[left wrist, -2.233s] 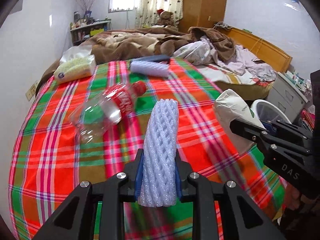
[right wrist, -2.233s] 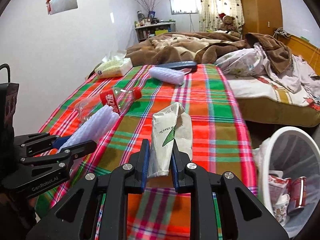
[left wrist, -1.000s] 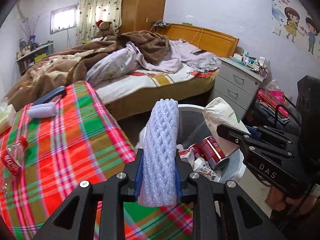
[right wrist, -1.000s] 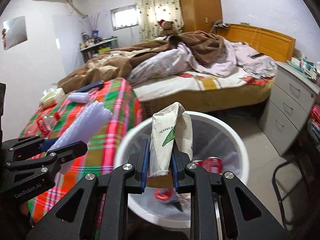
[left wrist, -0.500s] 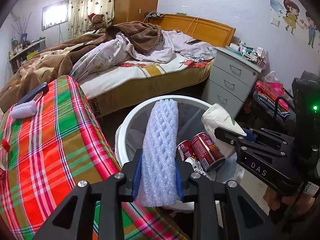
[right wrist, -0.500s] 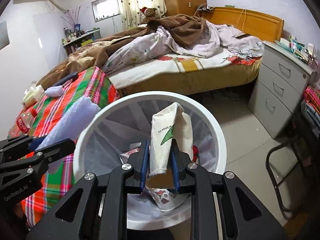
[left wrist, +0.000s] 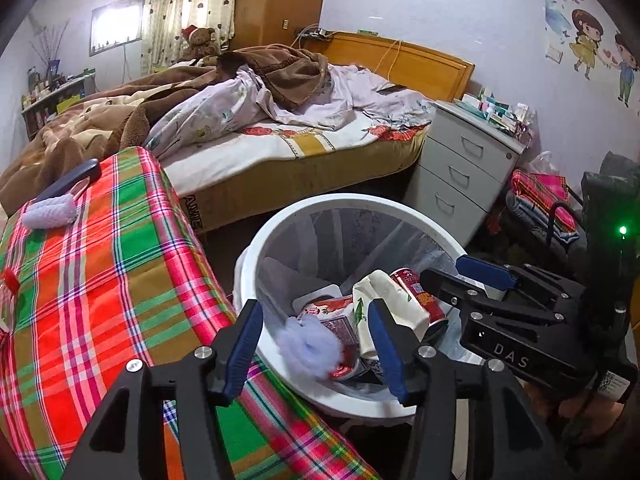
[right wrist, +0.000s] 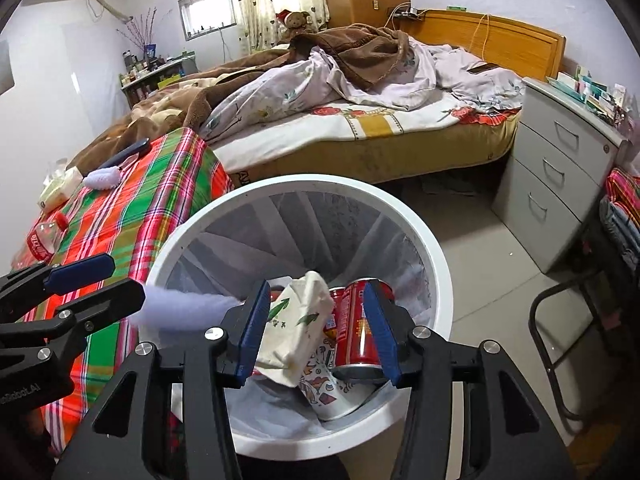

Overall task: Collect trash
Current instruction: 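Open both tools over the bin to drop the foam net and bag, then move both tools back over the remaining trash on the bed cloth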

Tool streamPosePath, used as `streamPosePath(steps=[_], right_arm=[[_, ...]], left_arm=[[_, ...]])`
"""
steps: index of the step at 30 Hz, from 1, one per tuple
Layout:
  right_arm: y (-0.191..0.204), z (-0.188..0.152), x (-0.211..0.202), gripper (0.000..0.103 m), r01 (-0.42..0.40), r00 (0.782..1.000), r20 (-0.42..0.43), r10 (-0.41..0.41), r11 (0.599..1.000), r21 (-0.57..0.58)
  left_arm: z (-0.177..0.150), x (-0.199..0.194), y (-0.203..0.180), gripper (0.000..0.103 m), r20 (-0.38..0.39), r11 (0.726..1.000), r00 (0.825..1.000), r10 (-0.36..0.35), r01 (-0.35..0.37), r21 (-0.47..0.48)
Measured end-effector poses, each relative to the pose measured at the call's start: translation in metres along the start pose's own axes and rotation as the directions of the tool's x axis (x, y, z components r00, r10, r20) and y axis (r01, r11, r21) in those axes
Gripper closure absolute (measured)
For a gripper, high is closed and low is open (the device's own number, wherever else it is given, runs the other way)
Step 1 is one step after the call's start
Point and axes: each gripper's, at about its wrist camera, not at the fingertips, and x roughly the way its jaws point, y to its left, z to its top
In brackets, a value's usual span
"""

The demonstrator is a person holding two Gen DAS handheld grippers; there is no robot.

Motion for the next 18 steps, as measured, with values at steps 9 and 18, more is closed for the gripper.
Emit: streamPosePath(steps=[9,18], right_arm=[[0.013,0.002,-0.009,0.053,-0.019,0.999,0.035,0.02,1.0,-0.018],[0.04,0.004,-0.018,0.053,-0.06,0.996,0.067,0.064,0.996,-0.061]], left_arm=[[-0.005,-0.024,0.014,0.048,0.036,0.999,0.999,0.025,-0.024,-0.026],[-0.014,-0.049,0.031,0.048,0.07,0.997,0.996,0.06,-0.056,-0.05]])
